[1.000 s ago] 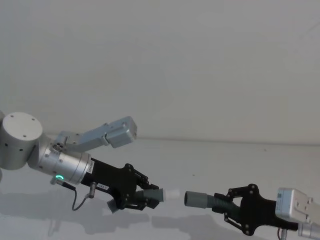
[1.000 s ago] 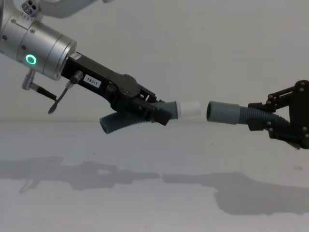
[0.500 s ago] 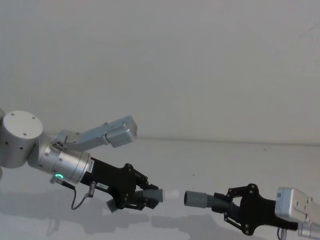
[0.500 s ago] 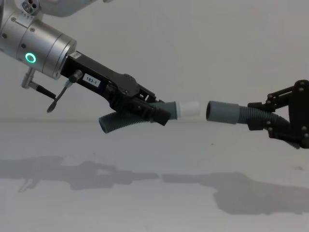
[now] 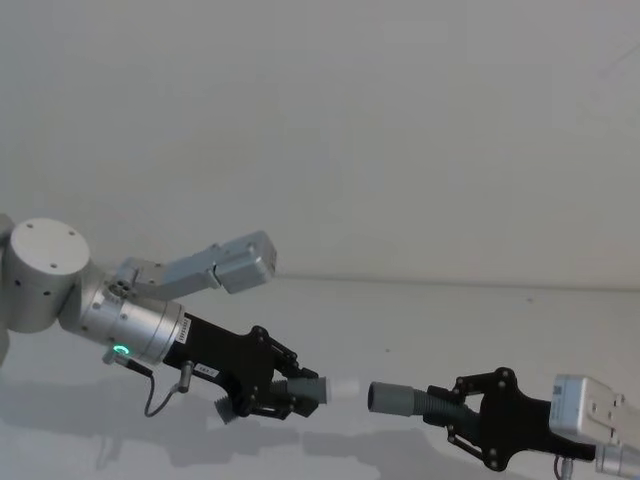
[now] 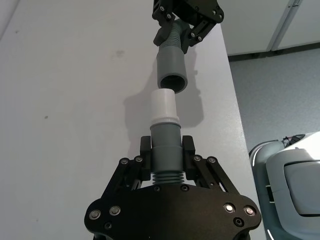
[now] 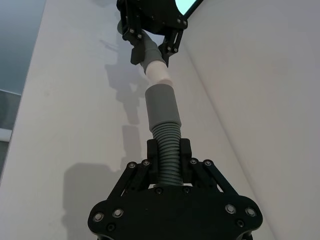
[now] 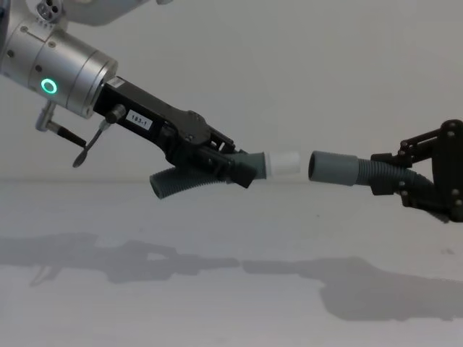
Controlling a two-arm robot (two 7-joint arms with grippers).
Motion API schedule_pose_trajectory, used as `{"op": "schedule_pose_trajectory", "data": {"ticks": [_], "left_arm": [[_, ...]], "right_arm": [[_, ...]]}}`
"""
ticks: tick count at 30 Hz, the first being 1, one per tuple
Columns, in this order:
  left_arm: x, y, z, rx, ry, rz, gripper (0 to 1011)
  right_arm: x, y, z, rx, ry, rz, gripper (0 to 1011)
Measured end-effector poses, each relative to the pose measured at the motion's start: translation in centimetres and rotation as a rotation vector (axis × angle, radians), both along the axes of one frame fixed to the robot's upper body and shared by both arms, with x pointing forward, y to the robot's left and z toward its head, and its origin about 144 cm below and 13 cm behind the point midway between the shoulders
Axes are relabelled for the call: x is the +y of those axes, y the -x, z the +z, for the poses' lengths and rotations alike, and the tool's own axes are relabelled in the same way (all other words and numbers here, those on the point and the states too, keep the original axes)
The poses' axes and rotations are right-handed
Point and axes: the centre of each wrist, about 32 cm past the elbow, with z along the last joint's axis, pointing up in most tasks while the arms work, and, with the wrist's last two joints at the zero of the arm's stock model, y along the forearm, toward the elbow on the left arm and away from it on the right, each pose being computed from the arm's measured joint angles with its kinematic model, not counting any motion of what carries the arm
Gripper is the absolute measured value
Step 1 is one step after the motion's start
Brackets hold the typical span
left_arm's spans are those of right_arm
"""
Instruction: Use both hands to pick up one end of the pipe from the table, align the ends, and insert them.
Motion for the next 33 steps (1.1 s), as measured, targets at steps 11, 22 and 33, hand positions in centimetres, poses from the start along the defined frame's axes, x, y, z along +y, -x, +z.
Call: {"op": "schedule_pose_trajectory", "data": {"ticks": [11, 22, 33], "left_arm": [[-0.27, -0.35, 0.0, 0.001, 0.0, -0.012, 327], [-0.35, -0.41, 0.0, 0.004, -0.001, -0.017, 327], [-0.49, -0.41, 0.14, 0.001, -0.011, -0.024, 327]], "right_arm": [[0.0, 0.0, 0.0, 0.0, 0.0, 0.0, 226], [0.0, 0.0, 0.0, 0.0, 0.0, 0.0, 226], [0.0, 0.0, 0.0, 0.0, 0.0, 0.0, 226]]}}
